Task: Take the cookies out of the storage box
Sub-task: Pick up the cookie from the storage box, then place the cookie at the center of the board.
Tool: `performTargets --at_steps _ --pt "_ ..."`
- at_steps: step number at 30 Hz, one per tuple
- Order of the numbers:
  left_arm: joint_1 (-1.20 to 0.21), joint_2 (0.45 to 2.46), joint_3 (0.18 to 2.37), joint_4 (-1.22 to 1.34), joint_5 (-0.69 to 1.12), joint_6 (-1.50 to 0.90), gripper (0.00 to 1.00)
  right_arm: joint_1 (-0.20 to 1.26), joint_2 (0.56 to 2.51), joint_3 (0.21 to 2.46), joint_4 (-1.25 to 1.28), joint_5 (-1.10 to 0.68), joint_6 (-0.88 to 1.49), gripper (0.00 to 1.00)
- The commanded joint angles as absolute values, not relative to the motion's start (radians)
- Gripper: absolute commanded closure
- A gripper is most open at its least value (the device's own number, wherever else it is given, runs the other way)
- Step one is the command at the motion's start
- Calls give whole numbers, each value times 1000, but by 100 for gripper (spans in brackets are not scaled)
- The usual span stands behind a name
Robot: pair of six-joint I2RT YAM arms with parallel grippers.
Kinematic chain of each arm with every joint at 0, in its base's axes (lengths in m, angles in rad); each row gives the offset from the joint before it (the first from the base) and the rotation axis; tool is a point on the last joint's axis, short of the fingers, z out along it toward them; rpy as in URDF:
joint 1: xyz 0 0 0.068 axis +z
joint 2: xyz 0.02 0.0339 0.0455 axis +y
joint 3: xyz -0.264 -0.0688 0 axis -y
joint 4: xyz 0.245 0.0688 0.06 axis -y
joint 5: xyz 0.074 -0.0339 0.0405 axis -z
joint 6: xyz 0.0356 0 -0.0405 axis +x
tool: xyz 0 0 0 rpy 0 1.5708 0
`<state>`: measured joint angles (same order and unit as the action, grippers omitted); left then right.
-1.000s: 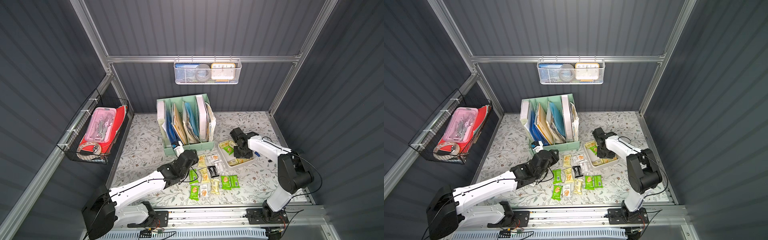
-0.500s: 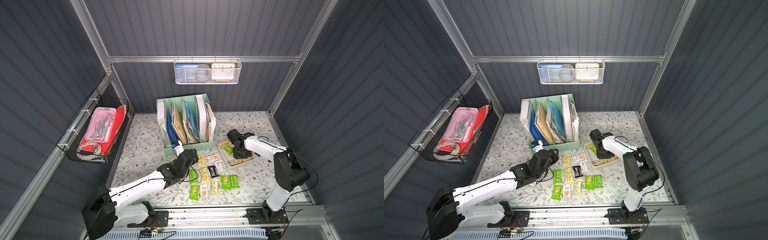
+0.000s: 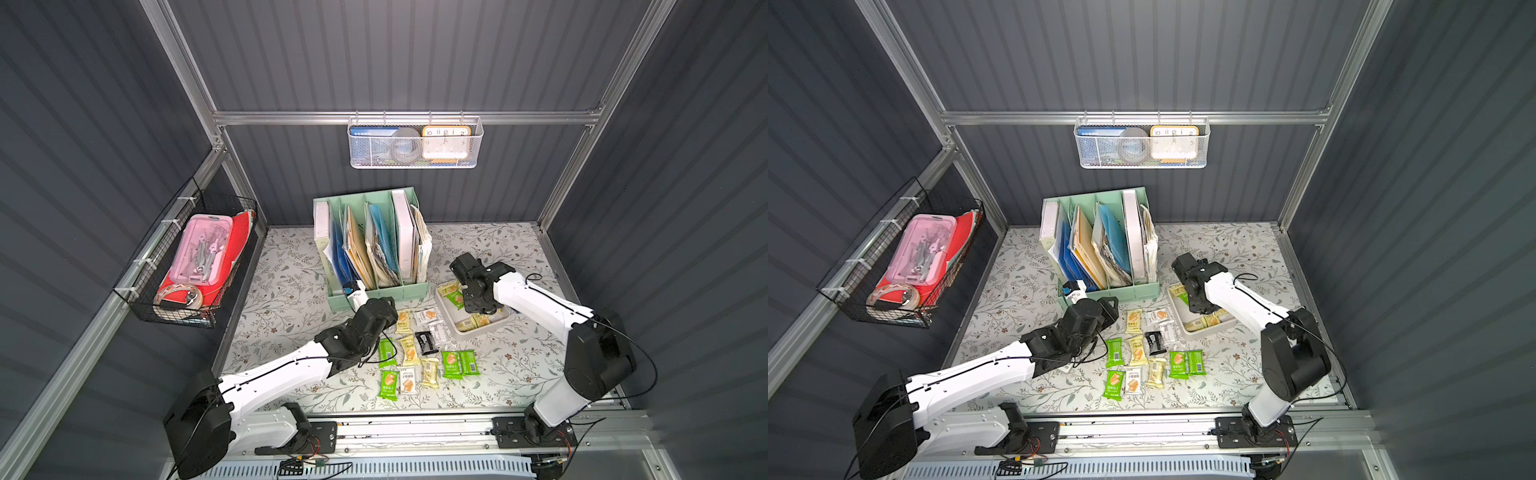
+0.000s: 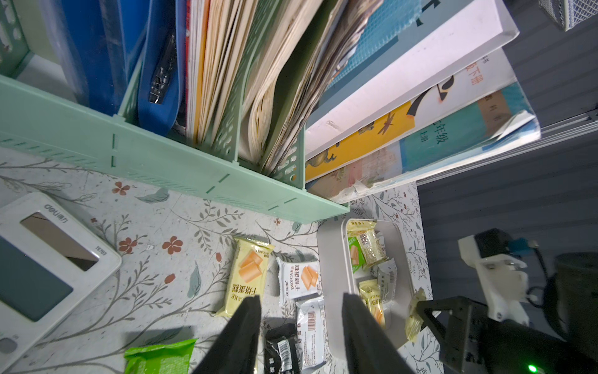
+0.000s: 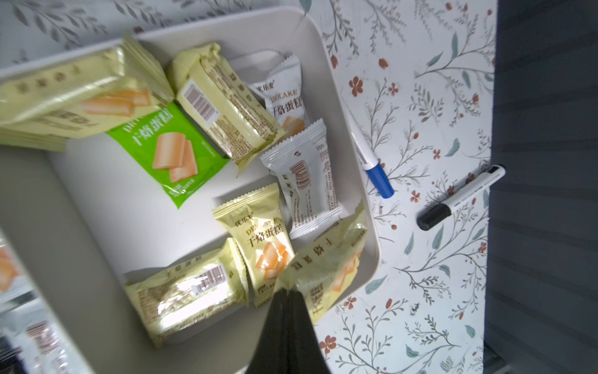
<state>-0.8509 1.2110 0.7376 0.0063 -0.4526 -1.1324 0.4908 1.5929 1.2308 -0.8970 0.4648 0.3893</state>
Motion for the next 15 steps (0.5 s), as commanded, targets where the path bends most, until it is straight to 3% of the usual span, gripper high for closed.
performTargets --at_steps 1,15 --pt "-844 1226 738 18 -447 -1137 54 522 1532 1241 -976 474 422 100" --pt "-842 1286 741 88 -412 -1153 55 761 1275 1060 -1198 403 691 100"
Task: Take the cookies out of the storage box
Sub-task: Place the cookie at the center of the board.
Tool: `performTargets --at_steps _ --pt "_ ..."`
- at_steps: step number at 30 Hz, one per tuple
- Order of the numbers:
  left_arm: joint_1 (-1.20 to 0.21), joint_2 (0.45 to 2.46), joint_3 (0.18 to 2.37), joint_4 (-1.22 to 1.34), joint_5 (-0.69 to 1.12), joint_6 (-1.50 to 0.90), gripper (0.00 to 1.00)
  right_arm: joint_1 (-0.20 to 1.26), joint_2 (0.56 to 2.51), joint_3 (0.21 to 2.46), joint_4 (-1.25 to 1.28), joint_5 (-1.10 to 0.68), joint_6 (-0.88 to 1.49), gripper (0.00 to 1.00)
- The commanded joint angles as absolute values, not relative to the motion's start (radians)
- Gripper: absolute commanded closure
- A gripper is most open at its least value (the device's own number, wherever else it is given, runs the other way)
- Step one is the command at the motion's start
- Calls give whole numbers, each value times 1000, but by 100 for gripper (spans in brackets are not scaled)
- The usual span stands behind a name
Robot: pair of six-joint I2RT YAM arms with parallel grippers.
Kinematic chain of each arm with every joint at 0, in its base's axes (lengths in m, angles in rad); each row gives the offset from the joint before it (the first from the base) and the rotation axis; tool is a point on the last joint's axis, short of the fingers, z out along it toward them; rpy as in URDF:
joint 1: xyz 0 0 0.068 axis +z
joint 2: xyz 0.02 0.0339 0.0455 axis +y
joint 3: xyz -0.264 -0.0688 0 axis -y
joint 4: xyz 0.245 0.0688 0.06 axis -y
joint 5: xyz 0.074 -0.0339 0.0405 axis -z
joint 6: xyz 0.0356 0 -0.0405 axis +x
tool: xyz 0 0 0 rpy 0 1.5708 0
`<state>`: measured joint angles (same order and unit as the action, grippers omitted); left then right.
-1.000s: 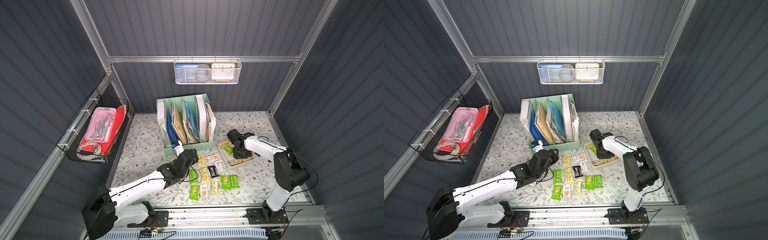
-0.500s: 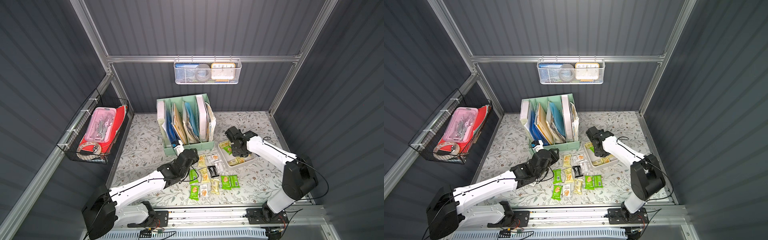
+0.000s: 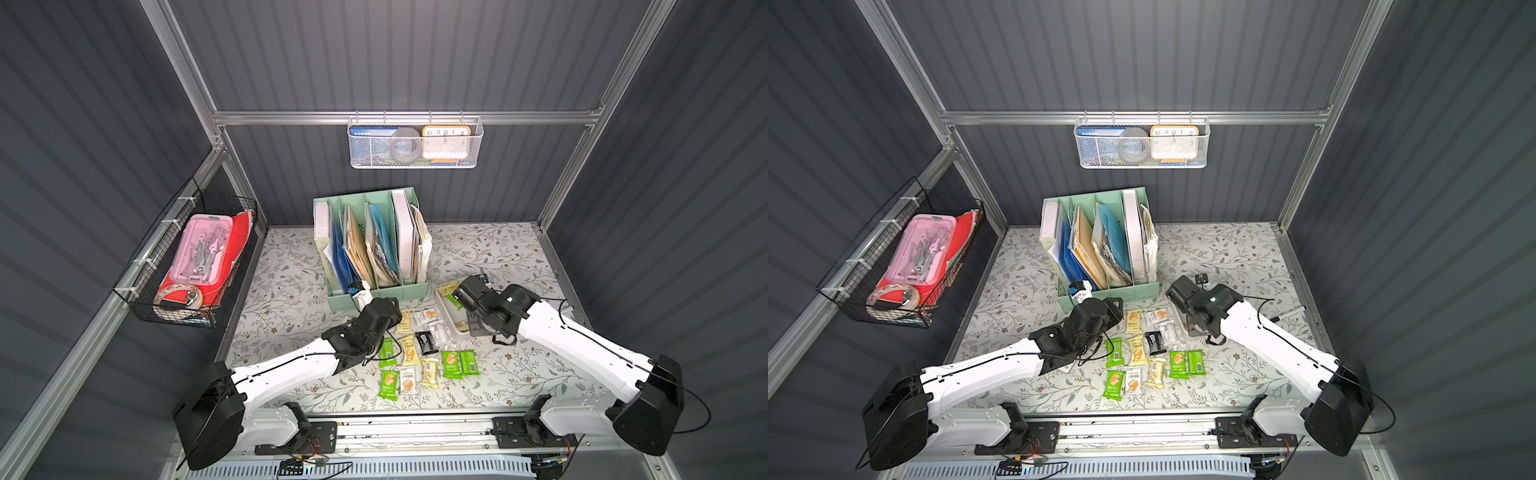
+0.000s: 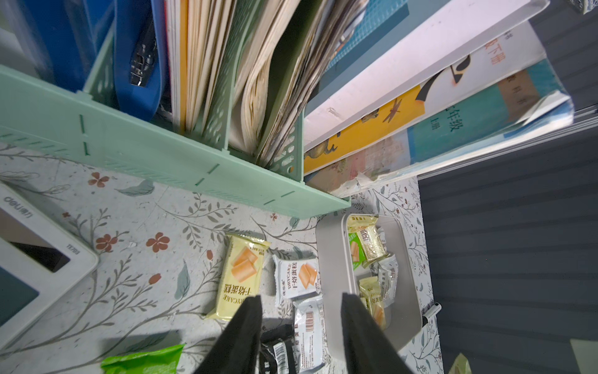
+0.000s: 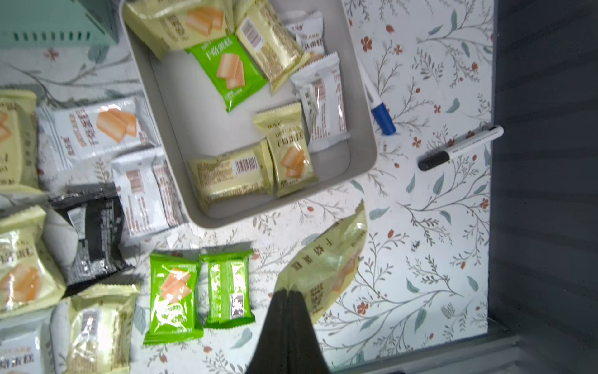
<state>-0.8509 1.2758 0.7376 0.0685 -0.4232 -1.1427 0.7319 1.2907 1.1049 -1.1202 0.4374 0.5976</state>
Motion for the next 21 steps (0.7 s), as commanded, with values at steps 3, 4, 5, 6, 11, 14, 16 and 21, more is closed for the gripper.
performTargets --at_steps 3,4,5,6,11,14,16,21 --pt "-843 1286 732 101 -405 -1164 55 784 1276 985 -1156 331 727 100" --pt "-842 1284 728 103 -405 -1167 56 786 1280 957 -1134 309 735 100" --pt "-842 1283 726 105 -401 -1174 55 786 1283 937 -1112 298 743 100" --pt "-842 1281 720 111 -398 -1178 56 786 1288 918 -1082 290 748 100" --pt "-842 1275 703 126 -383 -1186 55 784 1367 892 -1005 285 733 100" --pt "-842 1273 701 123 -381 -1192 55 782 1420 896 -989 310 721 100" --pt "-843 1275 699 124 -380 -1195 55 776 1439 890 -963 320 714 100" --pt "-842 1278 697 123 -379 -1196 56 764 1494 881 -937 351 711 100"
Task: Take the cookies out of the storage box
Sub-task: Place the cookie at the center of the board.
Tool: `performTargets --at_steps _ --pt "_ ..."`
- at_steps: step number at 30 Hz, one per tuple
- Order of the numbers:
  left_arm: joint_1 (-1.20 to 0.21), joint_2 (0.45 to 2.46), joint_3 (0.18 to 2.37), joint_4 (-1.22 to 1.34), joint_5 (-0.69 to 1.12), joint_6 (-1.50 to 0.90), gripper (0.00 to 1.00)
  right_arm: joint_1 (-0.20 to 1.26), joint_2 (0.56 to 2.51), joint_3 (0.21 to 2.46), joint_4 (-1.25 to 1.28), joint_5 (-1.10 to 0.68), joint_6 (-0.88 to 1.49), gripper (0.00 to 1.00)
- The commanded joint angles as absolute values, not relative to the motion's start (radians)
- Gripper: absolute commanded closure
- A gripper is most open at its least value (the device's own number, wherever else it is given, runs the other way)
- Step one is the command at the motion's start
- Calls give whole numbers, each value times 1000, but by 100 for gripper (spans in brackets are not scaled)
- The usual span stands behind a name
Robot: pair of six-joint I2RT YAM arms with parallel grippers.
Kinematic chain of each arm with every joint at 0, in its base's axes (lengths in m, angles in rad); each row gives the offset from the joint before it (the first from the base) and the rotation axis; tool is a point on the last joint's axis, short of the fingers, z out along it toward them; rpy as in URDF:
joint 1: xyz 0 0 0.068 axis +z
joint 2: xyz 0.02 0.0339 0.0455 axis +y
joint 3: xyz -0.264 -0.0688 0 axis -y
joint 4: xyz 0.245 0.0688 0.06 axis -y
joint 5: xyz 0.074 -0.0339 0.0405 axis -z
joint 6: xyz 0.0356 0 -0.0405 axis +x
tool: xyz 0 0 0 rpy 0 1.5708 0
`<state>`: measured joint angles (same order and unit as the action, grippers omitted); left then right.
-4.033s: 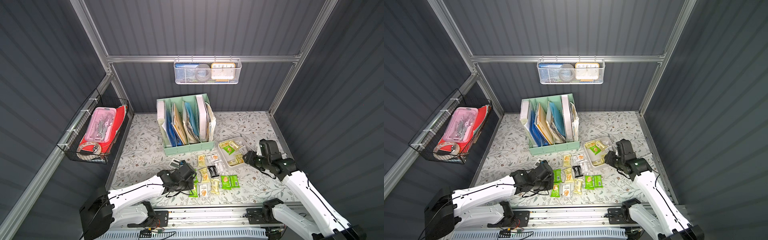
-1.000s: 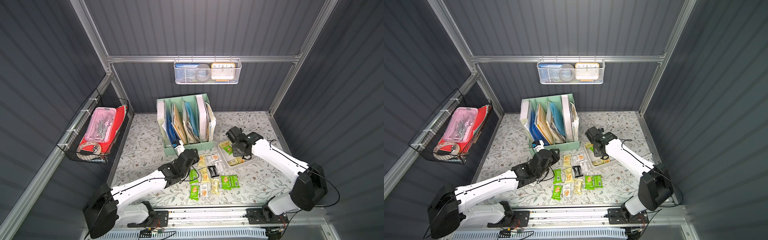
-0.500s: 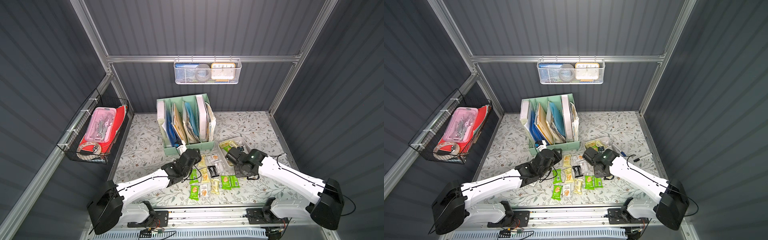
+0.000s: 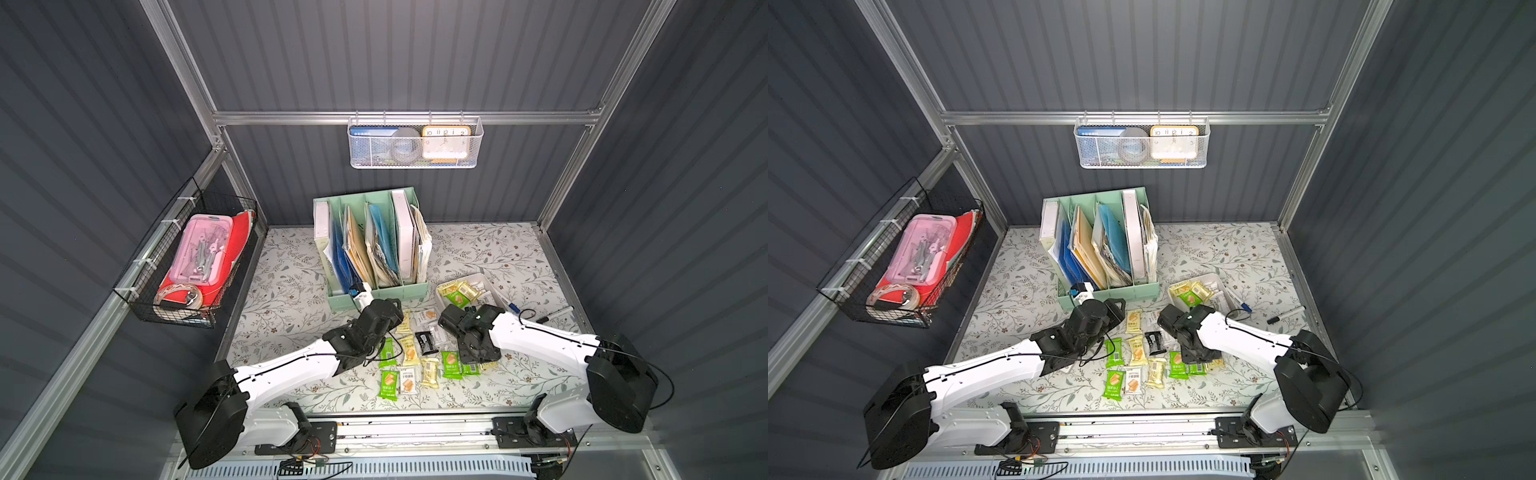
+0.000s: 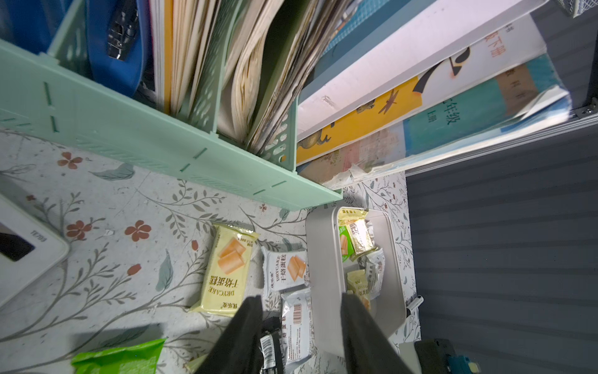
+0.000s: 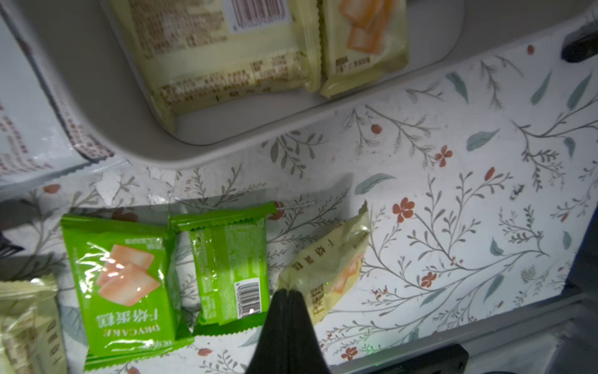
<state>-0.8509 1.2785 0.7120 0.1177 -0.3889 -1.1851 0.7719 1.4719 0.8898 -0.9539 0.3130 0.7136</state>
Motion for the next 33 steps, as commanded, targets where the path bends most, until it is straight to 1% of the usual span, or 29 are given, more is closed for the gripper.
performTargets --at_steps 1,6,12,13,16,18,21,23,26,30,33 --pt "-842 1276 697 120 -382 -1200 56 762 1502 879 -931 353 710 100" --pt "-841 1250 673 136 -404 -1223 58 759 1537 875 -917 352 704 99" --pt "-841 1243 665 143 -420 -1235 58 759 1500 894 -941 316 690 71" --pt "-841 1243 664 143 -423 -1239 59 759 1483 899 -951 309 686 68" --pt "-841 1242 658 154 -432 -1252 59 759 1437 926 -985 291 674 65" --pt "-841 1242 651 164 -440 -1264 59 759 1397 955 -1003 274 662 61" --pt "-841 1240 643 164 -463 -1289 59 759 1324 988 -976 254 626 50" --pt "-841 1227 635 149 -495 -1316 59 759 1278 1002 -932 253 604 46" --pt "-839 1192 609 135 -549 -1359 59 716 1249 1016 -839 228 566 43" --pt "-838 1146 588 100 -594 -1397 58 623 1275 1066 -754 135 521 43" --pt "-838 1126 584 69 -611 -1397 58 587 1313 1114 -715 106 462 43"
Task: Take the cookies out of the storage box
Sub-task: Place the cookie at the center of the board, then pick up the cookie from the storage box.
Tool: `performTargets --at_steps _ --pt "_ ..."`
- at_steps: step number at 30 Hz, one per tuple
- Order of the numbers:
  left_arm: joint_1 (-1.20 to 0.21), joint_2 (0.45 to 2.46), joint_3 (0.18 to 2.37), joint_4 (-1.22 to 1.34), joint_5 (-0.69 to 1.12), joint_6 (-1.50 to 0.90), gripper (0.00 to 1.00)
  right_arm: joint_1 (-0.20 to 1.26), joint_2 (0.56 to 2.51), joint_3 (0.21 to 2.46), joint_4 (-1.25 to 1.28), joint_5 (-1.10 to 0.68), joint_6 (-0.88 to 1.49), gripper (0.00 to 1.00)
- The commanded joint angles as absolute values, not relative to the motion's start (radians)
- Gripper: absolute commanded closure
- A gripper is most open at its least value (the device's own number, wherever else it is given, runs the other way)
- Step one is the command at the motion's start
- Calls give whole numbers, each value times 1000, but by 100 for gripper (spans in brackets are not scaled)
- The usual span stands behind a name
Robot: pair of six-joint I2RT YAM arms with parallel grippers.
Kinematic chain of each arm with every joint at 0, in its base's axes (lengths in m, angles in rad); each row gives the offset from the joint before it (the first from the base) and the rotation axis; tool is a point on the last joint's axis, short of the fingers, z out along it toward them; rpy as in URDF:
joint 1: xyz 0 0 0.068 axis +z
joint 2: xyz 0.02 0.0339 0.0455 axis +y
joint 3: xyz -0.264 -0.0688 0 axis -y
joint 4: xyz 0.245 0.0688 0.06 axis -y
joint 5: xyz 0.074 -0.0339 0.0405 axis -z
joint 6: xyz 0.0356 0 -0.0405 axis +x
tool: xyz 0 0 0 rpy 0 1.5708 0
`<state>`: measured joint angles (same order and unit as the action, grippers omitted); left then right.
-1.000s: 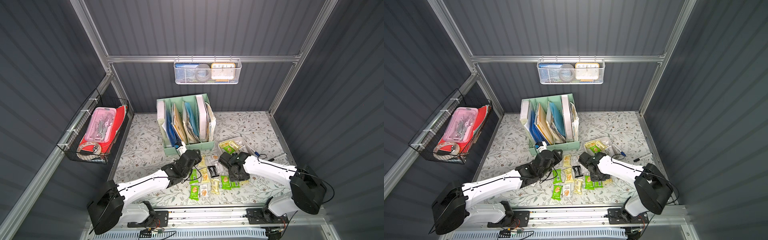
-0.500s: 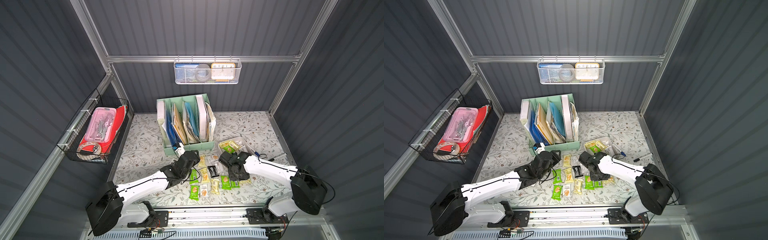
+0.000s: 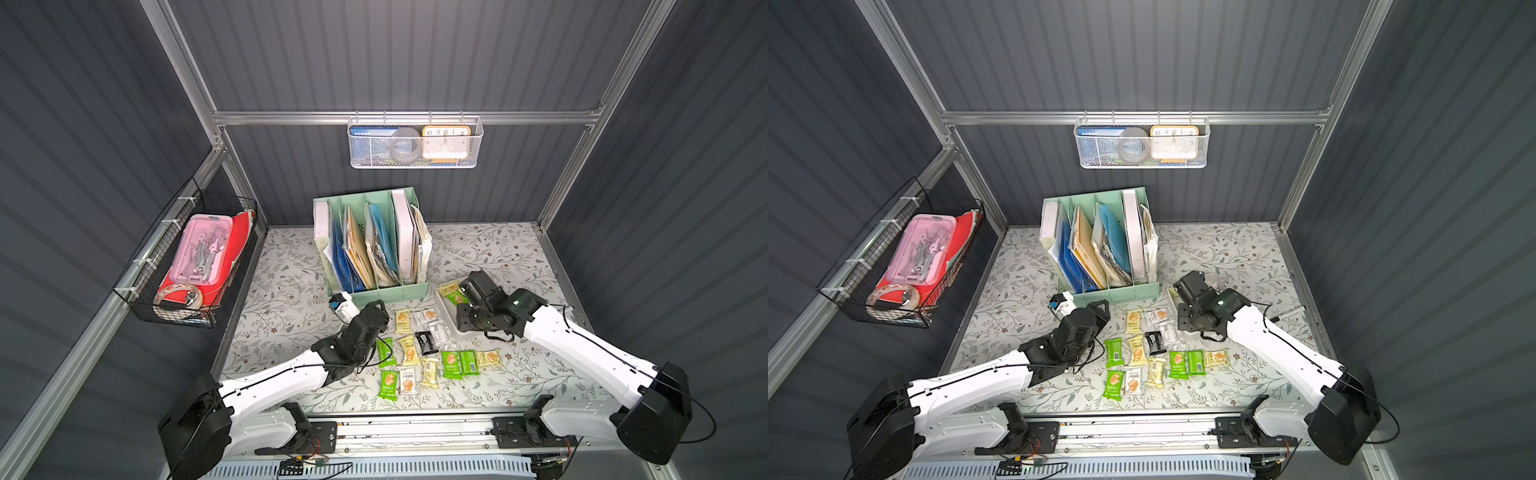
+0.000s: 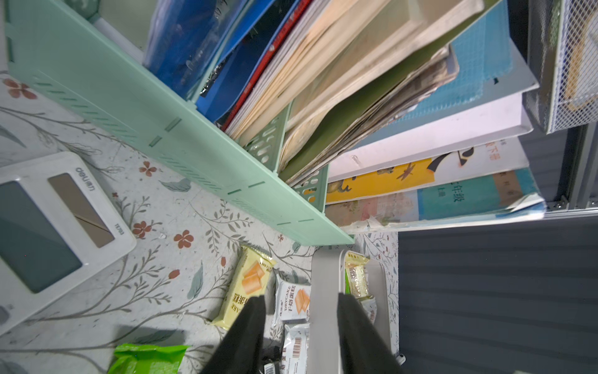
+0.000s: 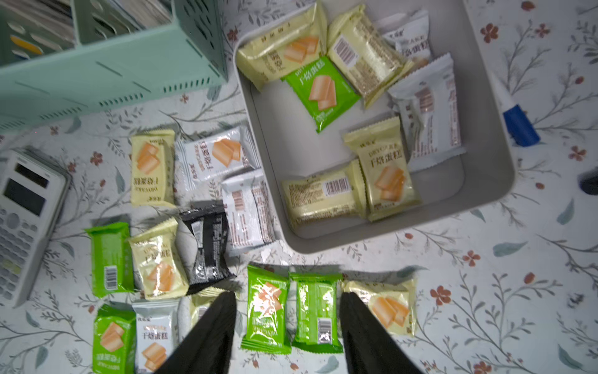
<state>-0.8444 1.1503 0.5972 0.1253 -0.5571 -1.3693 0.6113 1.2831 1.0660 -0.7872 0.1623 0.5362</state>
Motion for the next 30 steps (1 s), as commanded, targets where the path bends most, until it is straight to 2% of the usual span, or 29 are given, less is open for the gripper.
performTargets --at_steps 1,14,17,23,30 --pt "-838 1123 584 61 -613 -1397 58 578 1330 1129 -711 102 446 43" --pt "-837 1083 549 38 -608 -1406 58 451 1583 1256 -715 91 308 40" --pt "-836 1073 542 35 -607 -1413 58 436 1654 1295 -739 143 278 40" --pt "-836 1065 538 29 -601 -1418 58 409 1769 1344 -712 152 108 39" --pt "-837 1071 541 28 -606 -1418 58 367 1856 1343 -671 64 16 39"
